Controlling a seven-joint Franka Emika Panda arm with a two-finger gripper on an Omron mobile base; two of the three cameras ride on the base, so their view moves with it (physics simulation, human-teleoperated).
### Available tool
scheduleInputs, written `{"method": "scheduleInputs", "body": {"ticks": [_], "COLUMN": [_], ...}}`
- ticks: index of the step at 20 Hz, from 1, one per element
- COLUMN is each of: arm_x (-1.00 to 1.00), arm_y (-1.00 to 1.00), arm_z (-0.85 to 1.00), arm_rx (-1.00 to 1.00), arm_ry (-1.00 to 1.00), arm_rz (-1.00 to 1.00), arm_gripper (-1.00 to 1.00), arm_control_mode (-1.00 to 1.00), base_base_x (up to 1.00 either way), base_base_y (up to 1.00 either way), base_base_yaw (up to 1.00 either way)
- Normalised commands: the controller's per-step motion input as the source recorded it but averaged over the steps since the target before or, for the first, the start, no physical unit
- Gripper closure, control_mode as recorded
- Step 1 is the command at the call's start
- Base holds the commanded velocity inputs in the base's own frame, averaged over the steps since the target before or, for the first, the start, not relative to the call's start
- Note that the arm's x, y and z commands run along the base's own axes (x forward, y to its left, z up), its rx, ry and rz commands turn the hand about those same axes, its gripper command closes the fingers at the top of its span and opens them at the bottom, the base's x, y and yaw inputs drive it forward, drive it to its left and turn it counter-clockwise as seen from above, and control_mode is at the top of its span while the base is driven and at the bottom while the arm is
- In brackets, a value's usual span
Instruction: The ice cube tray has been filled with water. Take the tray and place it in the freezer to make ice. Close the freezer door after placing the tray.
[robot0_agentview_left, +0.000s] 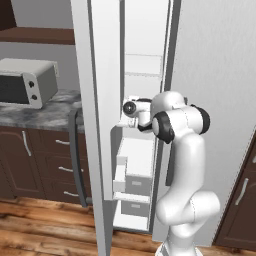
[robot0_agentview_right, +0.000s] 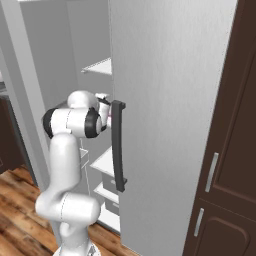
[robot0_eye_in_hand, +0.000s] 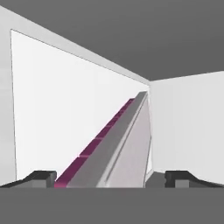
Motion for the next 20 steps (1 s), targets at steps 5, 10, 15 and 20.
{"method": "scheduleInputs", "body": {"ticks": [5,10,15,20], "arm_x": [-0.13,-0.41,-0.48,-0.81], "arm_y": [0.0,-0.12,-0.14,0.0], "arm_z": [0.18,0.24,0.16,0.0], "arm_rx": [0.0,0.01,0.04,0.0], "arm_ry": [0.17,0.08,0.0,0.0], "arm_rz": [0.0,0.0,0.01,0.11], "arm_gripper": [-1.0,-1.0,-1.0,-1.0], "arm_control_mode": [-1.0,-1.0,-1.0,-1.0], "base_base_x": [0.0,0.0,0.0,0.0], "base_base_y": [0.0,0.0,0.0,0.0], "base_base_yaw": [0.0,0.0,0.0,0.0]}}
